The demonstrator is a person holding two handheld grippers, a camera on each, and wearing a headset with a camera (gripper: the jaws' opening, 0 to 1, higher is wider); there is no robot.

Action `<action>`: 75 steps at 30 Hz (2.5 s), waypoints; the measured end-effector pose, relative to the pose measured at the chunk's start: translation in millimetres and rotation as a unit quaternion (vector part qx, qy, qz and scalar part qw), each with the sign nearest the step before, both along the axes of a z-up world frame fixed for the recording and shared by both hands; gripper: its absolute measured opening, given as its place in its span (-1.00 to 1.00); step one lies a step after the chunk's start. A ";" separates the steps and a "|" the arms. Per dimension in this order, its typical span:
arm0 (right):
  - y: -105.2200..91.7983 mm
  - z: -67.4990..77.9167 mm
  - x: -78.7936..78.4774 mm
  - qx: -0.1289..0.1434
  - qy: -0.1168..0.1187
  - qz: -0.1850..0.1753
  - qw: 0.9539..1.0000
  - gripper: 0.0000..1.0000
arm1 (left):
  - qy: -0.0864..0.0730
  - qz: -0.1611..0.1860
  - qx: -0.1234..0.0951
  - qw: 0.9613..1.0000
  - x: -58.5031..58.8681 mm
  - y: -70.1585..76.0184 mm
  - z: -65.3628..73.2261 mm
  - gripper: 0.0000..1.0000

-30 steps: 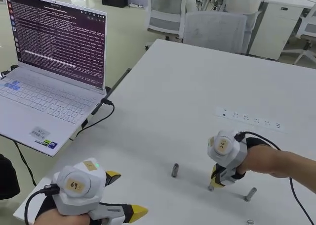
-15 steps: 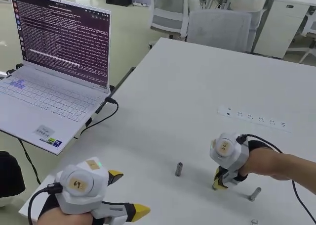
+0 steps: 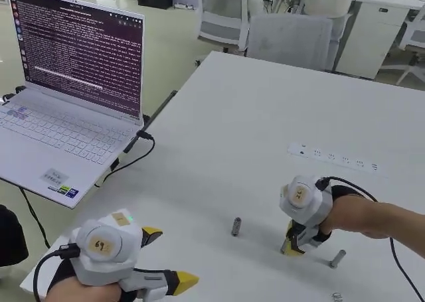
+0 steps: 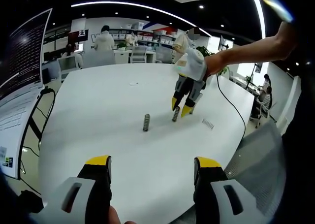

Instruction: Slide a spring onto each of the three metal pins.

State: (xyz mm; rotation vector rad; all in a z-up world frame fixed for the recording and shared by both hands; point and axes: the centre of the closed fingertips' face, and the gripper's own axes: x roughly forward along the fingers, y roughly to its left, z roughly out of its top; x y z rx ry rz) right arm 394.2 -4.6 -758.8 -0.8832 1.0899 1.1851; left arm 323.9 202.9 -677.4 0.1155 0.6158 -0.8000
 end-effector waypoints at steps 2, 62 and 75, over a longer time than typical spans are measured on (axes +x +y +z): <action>-3.4 3.2 2.0 0.003 -0.004 -0.008 1.000 -0.54 | -0.001 0.000 -0.001 1.000 0.4 -0.5 0.9 0.28; -79.4 97.9 -28.5 0.247 -0.104 -0.297 0.916 0.24 | -0.015 -0.038 -0.009 0.999 4.1 -31.6 16.1 0.34; -109.4 104.6 -51.2 0.267 -0.124 -0.351 0.889 0.33 | -0.014 -0.047 -0.010 0.999 6.0 -38.8 16.7 0.34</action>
